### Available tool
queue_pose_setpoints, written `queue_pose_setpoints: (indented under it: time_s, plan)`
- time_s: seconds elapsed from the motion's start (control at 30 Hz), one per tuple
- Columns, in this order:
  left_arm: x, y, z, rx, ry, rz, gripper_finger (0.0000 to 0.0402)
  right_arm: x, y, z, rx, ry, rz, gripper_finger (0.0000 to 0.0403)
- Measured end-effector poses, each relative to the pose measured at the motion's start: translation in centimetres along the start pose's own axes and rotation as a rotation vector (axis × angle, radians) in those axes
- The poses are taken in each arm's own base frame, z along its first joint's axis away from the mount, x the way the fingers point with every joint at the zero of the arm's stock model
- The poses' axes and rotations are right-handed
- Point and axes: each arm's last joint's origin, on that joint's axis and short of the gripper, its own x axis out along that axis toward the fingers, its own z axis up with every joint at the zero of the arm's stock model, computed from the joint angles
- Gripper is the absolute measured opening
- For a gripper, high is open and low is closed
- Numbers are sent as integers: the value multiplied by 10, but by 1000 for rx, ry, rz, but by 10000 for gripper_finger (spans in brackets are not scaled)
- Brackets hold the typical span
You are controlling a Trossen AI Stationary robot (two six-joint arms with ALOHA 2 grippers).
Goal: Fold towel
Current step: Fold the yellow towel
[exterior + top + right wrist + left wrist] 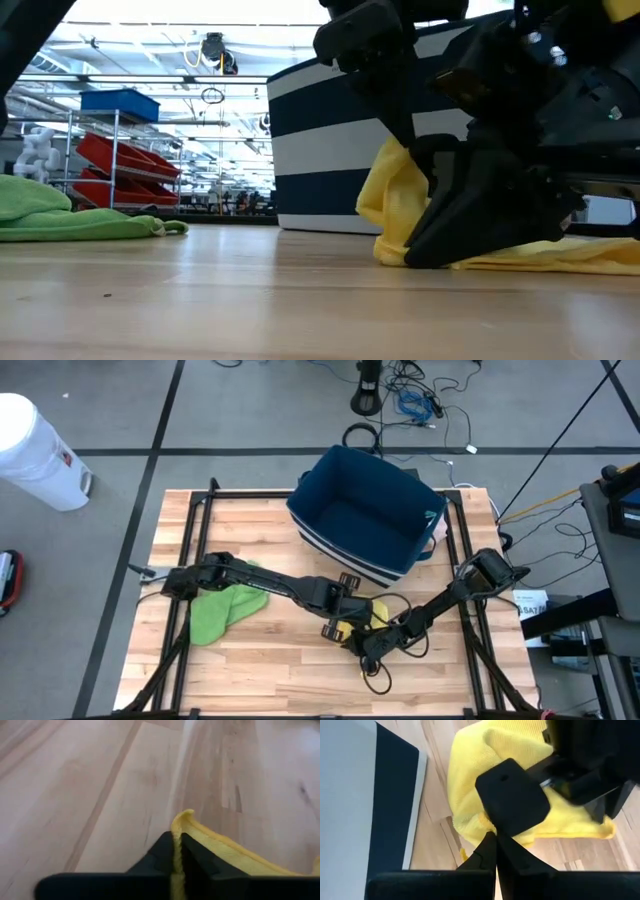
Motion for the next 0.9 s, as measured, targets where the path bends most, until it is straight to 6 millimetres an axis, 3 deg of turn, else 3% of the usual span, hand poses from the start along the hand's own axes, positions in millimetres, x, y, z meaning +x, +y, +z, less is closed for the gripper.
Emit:
queue_pose_setpoints:
  time_s: [0.2, 0.37, 0.57, 0.9]
  plan:
    - [-1, -3, -3, 17, 35, -3, 0, -13, 7, 5, -40, -9, 20, 2]
    - [-14, -15, -2, 62, 50, 51, 0, -47, 22, 31, -76, -143, 87, 1]
    - [-55, -33, 0, 84, 2, 131, 0, -108, 34, 60, -111, -304, 149, 1]
    - [-151, -75, -16, 62, -106, 315, 0, -194, 39, 83, -188, -567, 266, 0]
